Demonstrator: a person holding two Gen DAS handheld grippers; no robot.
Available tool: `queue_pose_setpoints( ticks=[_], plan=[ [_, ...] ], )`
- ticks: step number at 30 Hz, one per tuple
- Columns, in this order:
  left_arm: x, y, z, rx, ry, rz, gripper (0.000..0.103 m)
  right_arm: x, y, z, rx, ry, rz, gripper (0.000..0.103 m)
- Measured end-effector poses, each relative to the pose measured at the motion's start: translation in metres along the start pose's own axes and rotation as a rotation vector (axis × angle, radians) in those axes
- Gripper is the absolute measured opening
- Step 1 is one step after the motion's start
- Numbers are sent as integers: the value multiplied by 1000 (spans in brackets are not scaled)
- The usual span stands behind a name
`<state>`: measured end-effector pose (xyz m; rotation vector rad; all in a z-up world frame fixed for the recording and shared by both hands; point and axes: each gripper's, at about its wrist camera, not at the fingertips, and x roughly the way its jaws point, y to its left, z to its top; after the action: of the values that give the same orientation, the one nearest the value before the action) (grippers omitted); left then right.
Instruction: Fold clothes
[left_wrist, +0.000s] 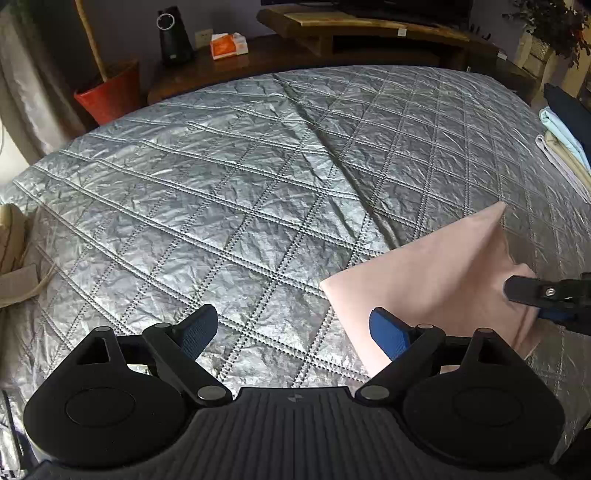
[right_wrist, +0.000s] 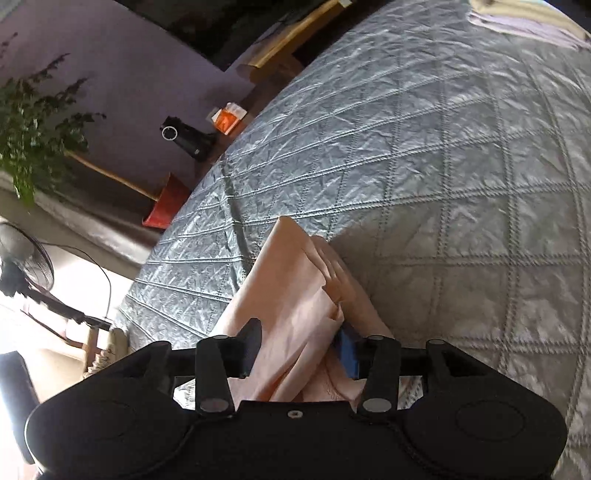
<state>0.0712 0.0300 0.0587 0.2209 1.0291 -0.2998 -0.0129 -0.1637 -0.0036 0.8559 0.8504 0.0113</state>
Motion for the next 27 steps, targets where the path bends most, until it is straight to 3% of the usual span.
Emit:
queue_pose_setpoints(
  ticks=[2, 13, 16, 18, 21, 23, 27],
  plan=[
    [0, 0, 0, 0, 1, -1, 93, 2, -2, 1, -8, 10, 6, 11],
    [-1, -4, 0, 0, 5, -25, 93, -33, -4, 0, -117, 16, 24, 9],
    [0, -7, -1, 10, 10, -35, 93, -30, -11, 1, -118, 66, -18, 13],
    [1, -11, -2, 27, 18, -39, 93, -29, -11, 1, -166, 48, -92, 20],
    [3, -17, -4, 51, 28, -41, 93, -35, -1, 0, -262, 2, -170, 23],
    [2, -18, -4, 55, 25, -49, 93, -40, 1, 2, -268, -18, -176, 39],
    [5, -21, -5, 56, 36, -63, 93, -55, 25, -1, -397, -149, -153, 45]
  ],
)
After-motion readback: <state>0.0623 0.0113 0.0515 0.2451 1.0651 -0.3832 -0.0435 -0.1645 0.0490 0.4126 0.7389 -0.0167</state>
